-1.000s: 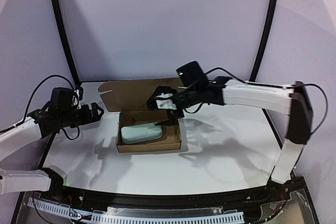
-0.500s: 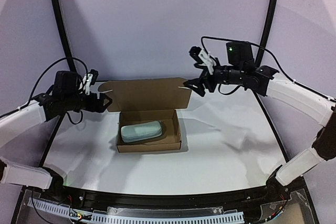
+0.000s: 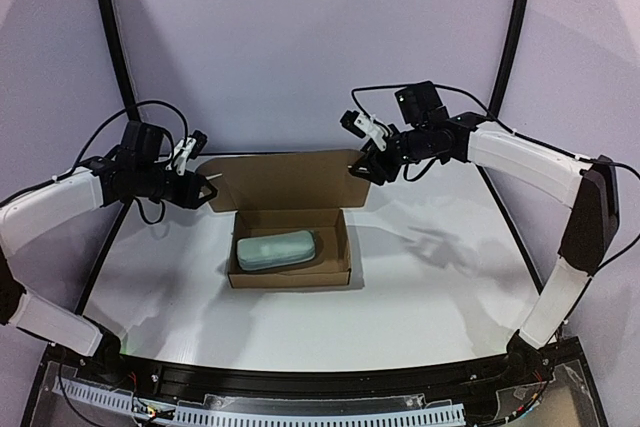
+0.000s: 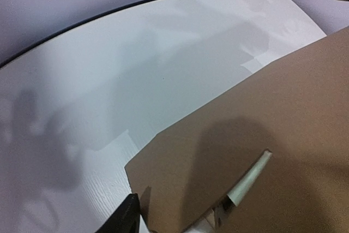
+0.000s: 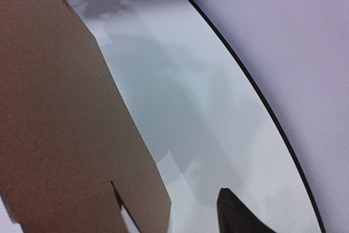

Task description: Fold the paper box

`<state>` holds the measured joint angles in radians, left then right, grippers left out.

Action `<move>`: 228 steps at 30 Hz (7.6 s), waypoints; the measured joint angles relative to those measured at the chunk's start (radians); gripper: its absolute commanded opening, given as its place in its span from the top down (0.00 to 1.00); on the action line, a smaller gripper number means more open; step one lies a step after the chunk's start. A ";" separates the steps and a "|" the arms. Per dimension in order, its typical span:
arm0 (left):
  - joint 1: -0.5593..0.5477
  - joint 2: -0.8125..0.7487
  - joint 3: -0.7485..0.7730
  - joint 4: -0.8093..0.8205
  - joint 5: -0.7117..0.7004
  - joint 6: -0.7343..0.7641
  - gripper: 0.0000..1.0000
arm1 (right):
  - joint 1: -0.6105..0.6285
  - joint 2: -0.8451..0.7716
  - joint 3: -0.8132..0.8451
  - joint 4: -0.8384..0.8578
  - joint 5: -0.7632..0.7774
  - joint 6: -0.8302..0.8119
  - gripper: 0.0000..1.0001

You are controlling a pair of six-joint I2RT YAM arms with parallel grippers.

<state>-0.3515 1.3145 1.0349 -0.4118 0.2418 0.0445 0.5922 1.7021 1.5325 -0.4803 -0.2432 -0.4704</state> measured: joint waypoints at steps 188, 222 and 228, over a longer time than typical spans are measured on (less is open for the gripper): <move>-0.416 -0.236 -0.117 -0.244 -0.719 -1.021 0.01 | 0.304 -0.072 -0.745 1.078 0.244 0.647 0.95; -0.415 -0.125 -0.347 0.149 -0.272 -0.610 0.01 | 0.315 -0.740 -0.916 0.517 -0.121 0.447 0.05; -0.414 -0.106 -0.326 0.151 -0.290 -0.659 0.01 | 0.316 -0.395 -0.560 0.492 -0.132 0.534 0.07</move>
<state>-0.7656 1.2088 0.7085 -0.2607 -0.0480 -0.6141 0.9080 1.3069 0.9725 0.0113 -0.3747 0.0639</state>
